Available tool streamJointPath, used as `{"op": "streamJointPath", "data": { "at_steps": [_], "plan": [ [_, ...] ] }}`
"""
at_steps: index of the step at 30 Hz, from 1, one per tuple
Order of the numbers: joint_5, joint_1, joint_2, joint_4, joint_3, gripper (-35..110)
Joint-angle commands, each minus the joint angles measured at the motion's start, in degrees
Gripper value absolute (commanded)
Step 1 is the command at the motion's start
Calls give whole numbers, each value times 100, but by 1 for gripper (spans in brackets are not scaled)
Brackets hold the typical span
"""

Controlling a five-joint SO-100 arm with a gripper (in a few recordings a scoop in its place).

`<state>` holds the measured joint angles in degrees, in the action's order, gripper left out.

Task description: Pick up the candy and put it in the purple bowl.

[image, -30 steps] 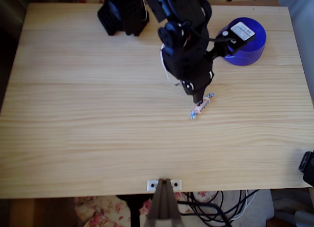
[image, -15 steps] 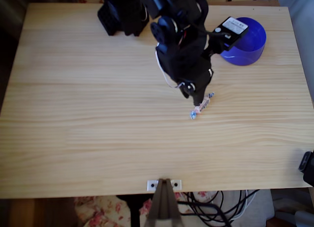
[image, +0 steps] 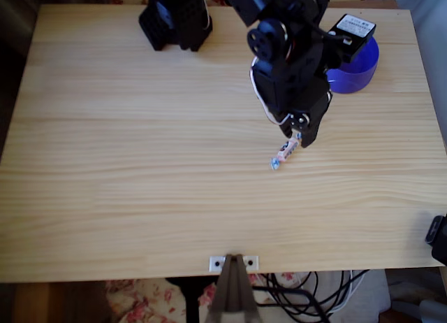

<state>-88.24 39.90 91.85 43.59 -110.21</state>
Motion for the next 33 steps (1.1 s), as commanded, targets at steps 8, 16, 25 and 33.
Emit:
{"op": "streamJointPath", "data": {
  "at_steps": [8, 16, 25, 33],
  "plan": [
    [-387, -88, -53, 70, 466, 13],
    [-606, -176, -378, 88, 738, 13],
    [-694, -211, -782, -18, 905, 13],
    [-738, -176, -1099, -167, 826, 13]
  ]
}}
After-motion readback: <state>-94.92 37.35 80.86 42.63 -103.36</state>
